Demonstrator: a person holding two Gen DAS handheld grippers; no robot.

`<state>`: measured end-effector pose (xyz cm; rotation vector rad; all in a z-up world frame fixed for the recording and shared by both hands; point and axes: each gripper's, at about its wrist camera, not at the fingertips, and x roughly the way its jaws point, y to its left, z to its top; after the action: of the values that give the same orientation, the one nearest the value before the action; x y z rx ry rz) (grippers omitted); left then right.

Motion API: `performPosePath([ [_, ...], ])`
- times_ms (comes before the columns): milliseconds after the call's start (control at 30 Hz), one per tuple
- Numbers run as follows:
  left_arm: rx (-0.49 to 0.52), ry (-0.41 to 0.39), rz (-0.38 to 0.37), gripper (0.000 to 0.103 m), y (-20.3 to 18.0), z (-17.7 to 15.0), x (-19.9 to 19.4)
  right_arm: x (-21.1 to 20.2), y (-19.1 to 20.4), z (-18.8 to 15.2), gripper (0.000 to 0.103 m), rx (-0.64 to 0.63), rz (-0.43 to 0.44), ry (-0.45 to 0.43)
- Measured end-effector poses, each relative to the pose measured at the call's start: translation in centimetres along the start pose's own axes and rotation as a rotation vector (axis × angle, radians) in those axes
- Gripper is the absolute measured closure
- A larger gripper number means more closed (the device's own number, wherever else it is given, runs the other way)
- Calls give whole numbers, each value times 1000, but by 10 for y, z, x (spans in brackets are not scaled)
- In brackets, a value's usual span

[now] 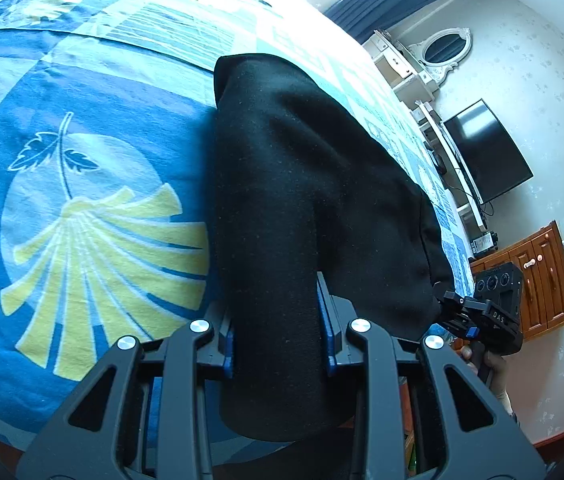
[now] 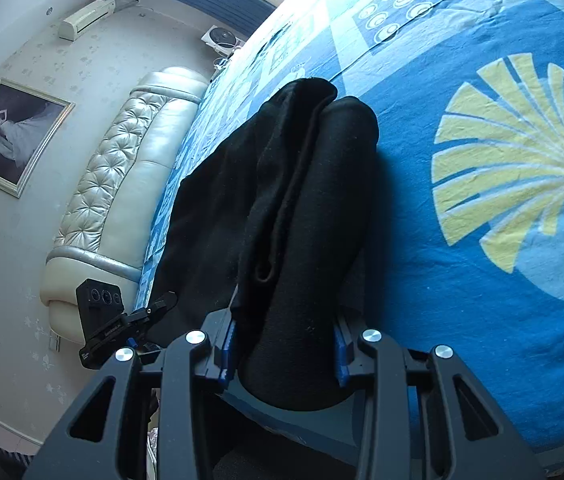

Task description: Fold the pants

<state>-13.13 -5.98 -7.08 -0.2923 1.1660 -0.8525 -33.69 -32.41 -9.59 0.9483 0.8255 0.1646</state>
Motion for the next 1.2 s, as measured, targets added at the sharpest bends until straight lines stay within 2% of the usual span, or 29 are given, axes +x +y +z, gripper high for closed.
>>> performPosePath([
  [167,-33,-12,8,73,13,-7,-15,13,6,-2,66,-10,21,22],
  [367,-44,-18,1,73,7,-9,-14,14,3,-3,66,9,32,23],
  [467,-38,-10,-27,68,11,-8,-15,14,1,-5,66,17,38,18],
  [533,-26,-14,-61,60,13,-10,-16,14,1,-4,62,13,35,16],
  [667,9,-42,-77,44,14,-14,-27,8,6,-2,49,-4,42,12],
  [767,9,-69,-120,35,19,-11,-40,-11,-1,9,34,27,53,-77],
  [833,8,-95,-152,27,24,-4,-49,-14,-7,22,32,62,57,-99],
  [900,-9,-107,-173,24,33,9,-49,-7,-10,35,32,75,63,-95],
  [1067,-137,-77,-245,24,65,49,-21,29,-6,63,32,64,74,-32],
  [1200,-131,-35,-260,24,64,73,5,44,-3,70,29,48,59,-15],
])
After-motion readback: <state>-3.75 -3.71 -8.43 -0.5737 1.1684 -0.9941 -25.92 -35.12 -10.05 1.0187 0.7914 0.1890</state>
